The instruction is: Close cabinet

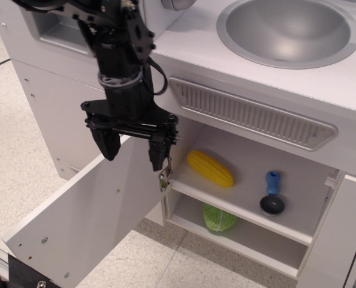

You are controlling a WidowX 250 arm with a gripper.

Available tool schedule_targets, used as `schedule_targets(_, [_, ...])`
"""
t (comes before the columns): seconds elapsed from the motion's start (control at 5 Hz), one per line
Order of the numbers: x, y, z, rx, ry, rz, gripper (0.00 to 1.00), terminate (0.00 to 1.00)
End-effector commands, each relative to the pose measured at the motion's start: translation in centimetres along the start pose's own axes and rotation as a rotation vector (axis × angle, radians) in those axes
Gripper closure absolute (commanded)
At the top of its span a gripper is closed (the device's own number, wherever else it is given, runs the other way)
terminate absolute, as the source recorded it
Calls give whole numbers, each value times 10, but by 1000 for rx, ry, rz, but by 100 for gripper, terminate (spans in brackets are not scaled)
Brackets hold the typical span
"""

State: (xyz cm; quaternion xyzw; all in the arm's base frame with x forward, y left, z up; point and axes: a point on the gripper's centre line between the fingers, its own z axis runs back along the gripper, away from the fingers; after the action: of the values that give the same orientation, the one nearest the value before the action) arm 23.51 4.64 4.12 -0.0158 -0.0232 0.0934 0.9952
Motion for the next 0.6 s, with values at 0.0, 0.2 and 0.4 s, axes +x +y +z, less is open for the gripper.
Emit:
schedule_targets(0.0, [20, 31, -6, 51, -70, -187, 0, 0])
schedule_targets(0.2, [23, 29, -21, 69, -98, -206, 0, 0])
schedule_targets(0.4, [16, 17, -28, 28, -99, -207, 0, 0])
